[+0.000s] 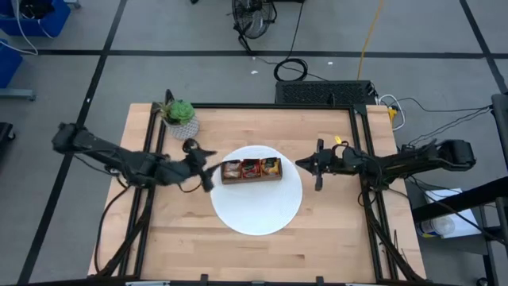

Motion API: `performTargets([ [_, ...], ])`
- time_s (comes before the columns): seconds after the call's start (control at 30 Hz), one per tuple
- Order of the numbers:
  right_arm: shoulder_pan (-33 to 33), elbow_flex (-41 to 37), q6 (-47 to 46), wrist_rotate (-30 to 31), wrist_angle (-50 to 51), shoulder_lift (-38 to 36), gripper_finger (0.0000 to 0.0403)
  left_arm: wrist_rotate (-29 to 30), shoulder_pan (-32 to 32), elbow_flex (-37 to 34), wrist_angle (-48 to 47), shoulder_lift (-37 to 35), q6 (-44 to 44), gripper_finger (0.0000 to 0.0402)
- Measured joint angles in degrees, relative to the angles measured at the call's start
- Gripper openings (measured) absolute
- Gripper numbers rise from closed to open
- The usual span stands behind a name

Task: Pick & Place Tea
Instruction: Return to Home Position

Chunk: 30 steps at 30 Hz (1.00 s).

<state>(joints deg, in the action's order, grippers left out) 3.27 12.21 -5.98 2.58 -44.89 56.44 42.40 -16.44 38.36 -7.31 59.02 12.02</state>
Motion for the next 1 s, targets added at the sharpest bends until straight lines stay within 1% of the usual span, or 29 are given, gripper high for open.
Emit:
performTargets([
  [0.07, 0.00, 0.00, 0.21, 0.16, 2.08, -2.48, 0.0000, -12.58, 3.47, -9.42, 12.34, -5.93, -5.82, 0.0200],
  [0.1, 0.00, 0.00, 0.43, 0.16, 3.37, -3.97, 0.0000, -17.78, 5.08, -13.27, 18.33, -8.38, -8.21, 0.0200],
  [0.13, 0.00, -0.02, 0.49, 0.17, 4.47, -5.43, 0.0000, -21.66, 6.36, -16.79, 23.79, -10.54, -9.68, 0.0200],
  [0.17, 0.00, -0.02, 0.51, 0.18, 5.29, -6.83, 0.0000, -24.17, 7.51, -19.85, 27.12, -12.64, -10.32, 0.0200],
  [0.2, 0.00, 0.00, 0.64, 0.21, 6.55, -8.33, 0.0000, -25.33, 8.42, -22.40, 28.52, -14.88, -10.47, 0.0200],
  [0.33, 0.00, -0.02, 1.05, 0.34, 13.98, -16.24, 0.0000, -25.30, 11.05, -28.11, 26.76, -24.21, -9.74, 0.0200],
  [0.43, 0.00, -0.02, 1.24, 0.68, 18.90, -22.36, 0.0000, -25.81, 11.60, -29.31, 20.92, -31.13, -9.40, 0.0200],
  [0.53, -0.12, -0.40, 2.11, 3.88, 23.94, -28.07, 0.0000, -25.82, 11.29, -29.38, 13.21, -38.97, -10.01, 0.0200],
  [0.6, -0.42, -2.31, 2.40, 6.28, 24.78, -31.67, 0.0000, -25.80, 10.71, -29.38, 8.48, -44.10, -10.47, 0.0200],
  [0.73, -0.87, -8.73, 3.51, 6.74, 23.85, -39.57, 0.0000, -24.85, 9.27, -29.38, -0.83, -54.34, -11.47, 0.0200],
  [0.77, -0.87, -10.65, 3.63, 6.76, 21.10, -41.24, 0.0000, -24.26, 8.88, -29.38, -2.84, -56.60, -11.34, 0.0200],
  [0.8, -0.87, -10.80, 3.69, 7.09, 22.03, -43.38, 0.0000, -23.97, 8.55, -29.38, -4.35, -58.67, -11.30, 0.0200],
  [0.9, -1.15, -11.11, 5.53, 8.06, 29.97, -46.82, 0.0000, -23.30, 7.88, -28.91, -6.97, -58.66, -10.65, 0.0200],
  [1.0, -1.84, -11.10, 9.76, 7.97, 30.98, -49.92, 0.0000, -22.67, 7.51, -28.88, -7.18, -58.16, -9.12, 0.0200],
])
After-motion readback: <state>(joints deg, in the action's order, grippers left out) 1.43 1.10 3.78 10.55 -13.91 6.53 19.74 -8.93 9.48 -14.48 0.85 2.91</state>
